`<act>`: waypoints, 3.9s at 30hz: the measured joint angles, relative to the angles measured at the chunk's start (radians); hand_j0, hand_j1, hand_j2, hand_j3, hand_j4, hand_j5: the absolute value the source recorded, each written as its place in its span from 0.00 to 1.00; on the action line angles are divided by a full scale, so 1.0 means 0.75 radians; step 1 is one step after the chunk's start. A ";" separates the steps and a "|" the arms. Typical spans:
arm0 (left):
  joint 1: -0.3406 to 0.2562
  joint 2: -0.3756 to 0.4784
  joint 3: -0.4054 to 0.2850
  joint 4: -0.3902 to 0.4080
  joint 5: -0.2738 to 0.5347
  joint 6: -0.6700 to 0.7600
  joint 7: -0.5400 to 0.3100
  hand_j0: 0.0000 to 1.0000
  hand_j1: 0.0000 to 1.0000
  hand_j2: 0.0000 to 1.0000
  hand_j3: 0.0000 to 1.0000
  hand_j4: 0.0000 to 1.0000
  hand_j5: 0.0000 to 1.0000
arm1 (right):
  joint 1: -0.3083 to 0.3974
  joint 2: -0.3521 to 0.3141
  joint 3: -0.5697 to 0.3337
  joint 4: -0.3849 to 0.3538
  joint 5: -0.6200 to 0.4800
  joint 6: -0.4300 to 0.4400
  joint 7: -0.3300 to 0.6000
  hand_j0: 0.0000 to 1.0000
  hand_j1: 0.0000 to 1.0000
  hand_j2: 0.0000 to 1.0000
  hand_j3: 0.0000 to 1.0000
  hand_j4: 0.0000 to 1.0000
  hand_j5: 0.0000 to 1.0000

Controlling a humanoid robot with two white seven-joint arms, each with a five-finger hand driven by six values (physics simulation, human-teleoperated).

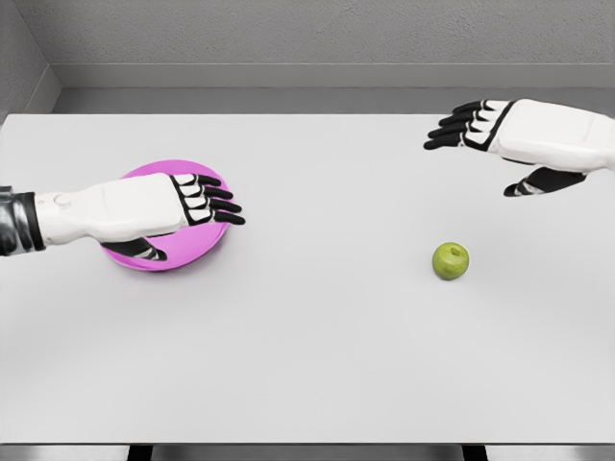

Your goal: Put the apple on the plate with both arms

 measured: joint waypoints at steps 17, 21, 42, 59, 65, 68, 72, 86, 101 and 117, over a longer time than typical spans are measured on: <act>-0.002 -0.002 -0.004 -0.004 0.002 -0.001 -0.004 1.00 1.00 1.00 1.00 1.00 1.00 | 0.135 -0.059 0.070 0.064 -0.060 0.000 0.000 1.00 1.00 1.00 1.00 1.00 1.00; -0.002 -0.002 -0.005 -0.005 0.002 -0.001 -0.004 1.00 1.00 1.00 1.00 1.00 1.00 | 0.135 -0.057 0.118 0.073 -0.087 0.000 0.000 1.00 1.00 1.00 1.00 1.00 1.00; -0.027 -0.008 -0.037 -0.010 0.002 -0.001 -0.019 1.00 1.00 1.00 1.00 1.00 1.00 | 0.072 0.119 0.361 0.401 -0.087 0.133 0.000 1.00 1.00 1.00 1.00 1.00 1.00; -0.037 -0.008 -0.048 -0.010 0.002 -0.001 -0.020 1.00 1.00 1.00 1.00 1.00 1.00 | 0.043 0.176 0.427 0.462 -0.079 0.121 0.000 1.00 1.00 1.00 1.00 1.00 1.00; -0.039 -0.008 -0.051 -0.010 0.002 -0.001 -0.020 1.00 1.00 1.00 1.00 1.00 1.00 | 0.037 0.178 0.437 0.463 -0.079 0.115 0.000 0.75 0.75 0.75 0.75 0.75 0.75; -0.039 -0.008 -0.051 -0.010 0.002 -0.001 -0.020 1.00 1.00 1.00 1.00 1.00 1.00 | 0.037 0.178 0.438 0.463 -0.079 0.109 0.000 0.65 0.65 0.65 0.65 0.65 0.65; -0.041 -0.008 -0.052 -0.010 0.002 -0.001 -0.020 1.00 1.00 1.00 1.00 1.00 1.00 | 0.037 0.179 0.439 0.462 -0.078 0.098 0.000 0.59 0.59 0.59 0.59 0.59 0.59; -0.047 -0.008 -0.062 -0.010 0.002 -0.001 -0.020 1.00 1.00 1.00 1.00 1.00 1.00 | -0.051 0.247 0.439 0.461 -0.076 0.023 0.000 0.25 0.25 0.25 0.25 0.25 0.25; -0.047 -0.008 -0.063 -0.009 0.002 -0.001 -0.021 1.00 1.00 1.00 1.00 1.00 1.00 | -0.235 0.619 0.598 0.468 -0.069 0.033 0.001 1.00 1.00 1.00 1.00 1.00 1.00; -0.217 -0.251 -0.197 -0.004 0.000 -0.001 -0.136 1.00 1.00 1.00 1.00 1.00 1.00 | -0.117 0.474 0.037 0.769 -0.057 0.001 0.000 1.00 1.00 1.00 1.00 1.00 1.00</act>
